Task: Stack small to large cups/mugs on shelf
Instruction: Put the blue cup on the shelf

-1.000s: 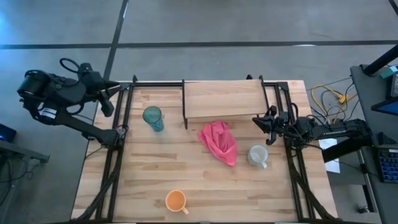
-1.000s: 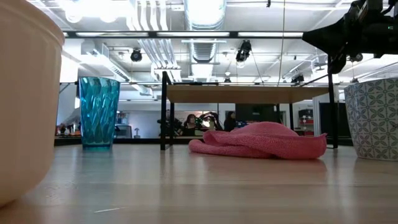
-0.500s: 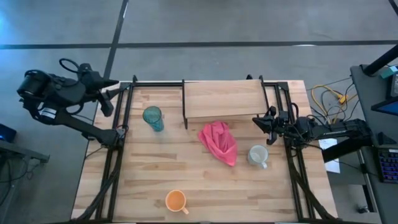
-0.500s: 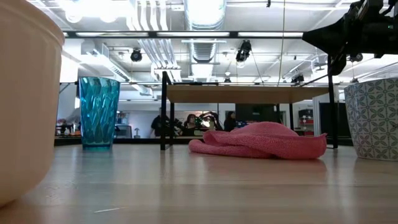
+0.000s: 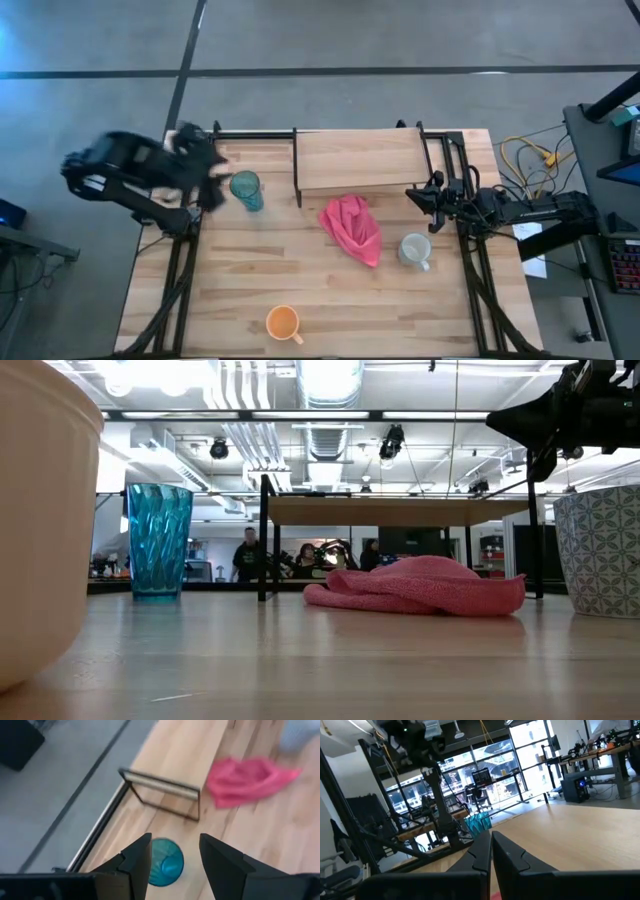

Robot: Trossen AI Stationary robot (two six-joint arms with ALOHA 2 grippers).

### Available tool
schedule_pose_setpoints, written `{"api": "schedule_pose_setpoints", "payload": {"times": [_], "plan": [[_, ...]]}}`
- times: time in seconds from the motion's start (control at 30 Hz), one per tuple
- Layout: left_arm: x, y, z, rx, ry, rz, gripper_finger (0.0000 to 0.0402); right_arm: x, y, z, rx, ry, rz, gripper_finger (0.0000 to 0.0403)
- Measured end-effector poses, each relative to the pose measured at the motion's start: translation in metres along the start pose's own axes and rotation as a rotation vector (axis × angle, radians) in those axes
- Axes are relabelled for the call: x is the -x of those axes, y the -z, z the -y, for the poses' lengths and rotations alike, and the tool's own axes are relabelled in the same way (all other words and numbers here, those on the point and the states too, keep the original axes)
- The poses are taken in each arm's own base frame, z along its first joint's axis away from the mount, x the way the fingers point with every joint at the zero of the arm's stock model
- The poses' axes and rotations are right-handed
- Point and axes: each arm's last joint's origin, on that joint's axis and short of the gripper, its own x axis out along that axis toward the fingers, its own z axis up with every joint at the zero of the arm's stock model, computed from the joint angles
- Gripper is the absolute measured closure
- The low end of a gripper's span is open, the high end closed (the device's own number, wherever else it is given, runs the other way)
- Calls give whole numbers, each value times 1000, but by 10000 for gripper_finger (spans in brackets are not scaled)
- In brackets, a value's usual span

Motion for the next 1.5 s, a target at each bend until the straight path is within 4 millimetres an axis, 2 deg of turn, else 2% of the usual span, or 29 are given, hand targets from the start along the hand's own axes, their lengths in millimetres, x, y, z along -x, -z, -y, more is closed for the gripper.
{"api": "schedule_pose_setpoints", "payload": {"times": [0.13, 0.33, 0.47, 0.63, 0.8, 1.13, 1.3, 1.5], "plan": [[-28, 6, 16, -18, -38, -103, 249, 0, 0, 0, -5, 0, 0, 394], [-50, 29, 12, 158, -77, -217, 249, 0, 0, 0, -5, -1, 0, 394], [-52, 41, 7, 221, -14, -260, 249, 0, 0, 0, -4, -1, -1, 394], [-60, 48, 8, 252, 62, -313, 249, 0, 0, 0, -4, 0, -3, 394], [-67, 46, 4, 337, 96, -364, 249, 0, 1, 0, -2, 2, -10, 394], [-98, 34, -8, 445, -3, -426, 249, 0, 2, 0, 2, 6, -23, 394], [-107, 28, -16, 423, 40, -432, 249, 0, 2, 1, 3, 6, -24, 394], [-129, 20, -24, 415, 99, -471, 249, 0, 3, 1, 4, 6, -26, 394]]}}
